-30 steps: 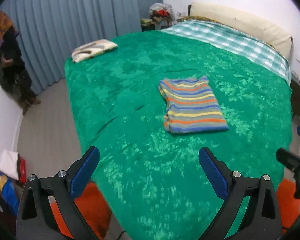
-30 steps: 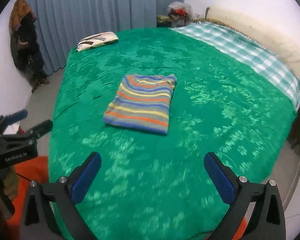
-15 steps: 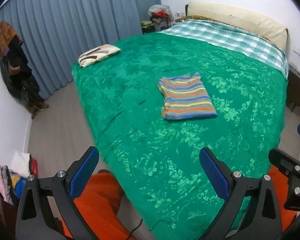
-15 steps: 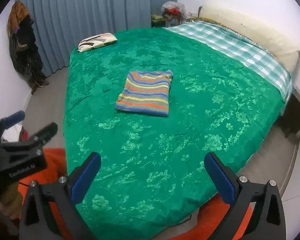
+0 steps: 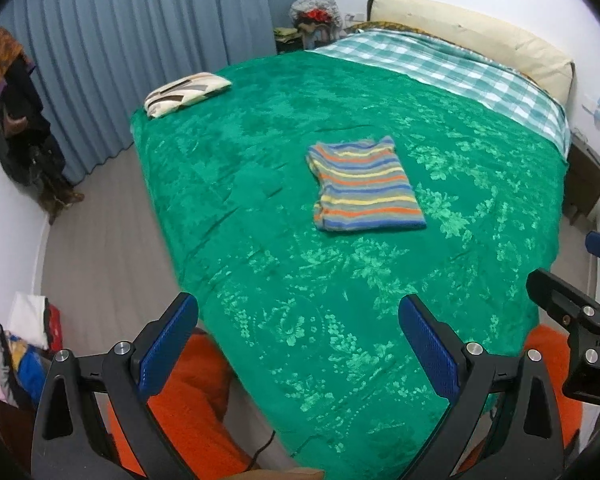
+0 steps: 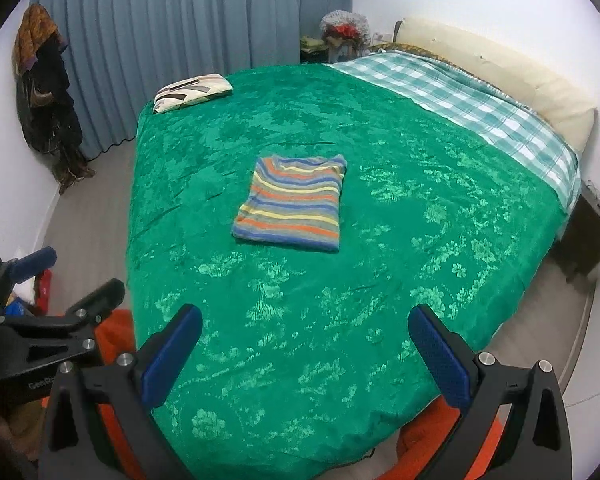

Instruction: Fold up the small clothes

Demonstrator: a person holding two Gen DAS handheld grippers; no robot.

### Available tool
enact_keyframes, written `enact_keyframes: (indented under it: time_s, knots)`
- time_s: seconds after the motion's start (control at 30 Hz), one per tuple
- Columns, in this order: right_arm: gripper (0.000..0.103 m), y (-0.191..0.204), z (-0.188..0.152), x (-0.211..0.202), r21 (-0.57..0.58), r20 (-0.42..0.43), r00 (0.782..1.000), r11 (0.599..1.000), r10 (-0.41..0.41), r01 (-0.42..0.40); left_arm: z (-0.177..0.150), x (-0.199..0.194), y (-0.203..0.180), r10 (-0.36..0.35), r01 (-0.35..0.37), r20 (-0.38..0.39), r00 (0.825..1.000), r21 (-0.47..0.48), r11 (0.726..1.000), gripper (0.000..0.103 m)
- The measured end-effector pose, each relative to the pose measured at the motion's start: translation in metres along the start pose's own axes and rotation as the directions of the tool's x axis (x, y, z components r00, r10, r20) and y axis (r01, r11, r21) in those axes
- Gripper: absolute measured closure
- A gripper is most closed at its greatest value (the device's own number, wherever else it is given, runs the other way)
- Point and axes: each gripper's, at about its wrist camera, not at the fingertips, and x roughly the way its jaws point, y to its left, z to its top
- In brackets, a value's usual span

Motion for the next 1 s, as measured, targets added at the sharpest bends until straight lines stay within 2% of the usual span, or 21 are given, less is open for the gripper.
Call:
enact_keyframes:
  time_s: [0.43, 1.0]
  knots:
    - [0.001, 0.002, 0.01, 0.014, 0.005, -0.033, 0.999, 1.0, 0.006, -0.006, 0.012, 0.006, 0.011, 0.006, -0.006, -0.018, 1.0, -0.027, 1.0, 0.002]
    - [0.001, 0.003, 0.009, 0.013, 0.008, -0.084, 0.996, 0.999, 0.034, -0.033, 0.016, 0.005, 0.008, 0.009, -0.01, -0.044, 0.999, -0.01, 1.0, 0.002]
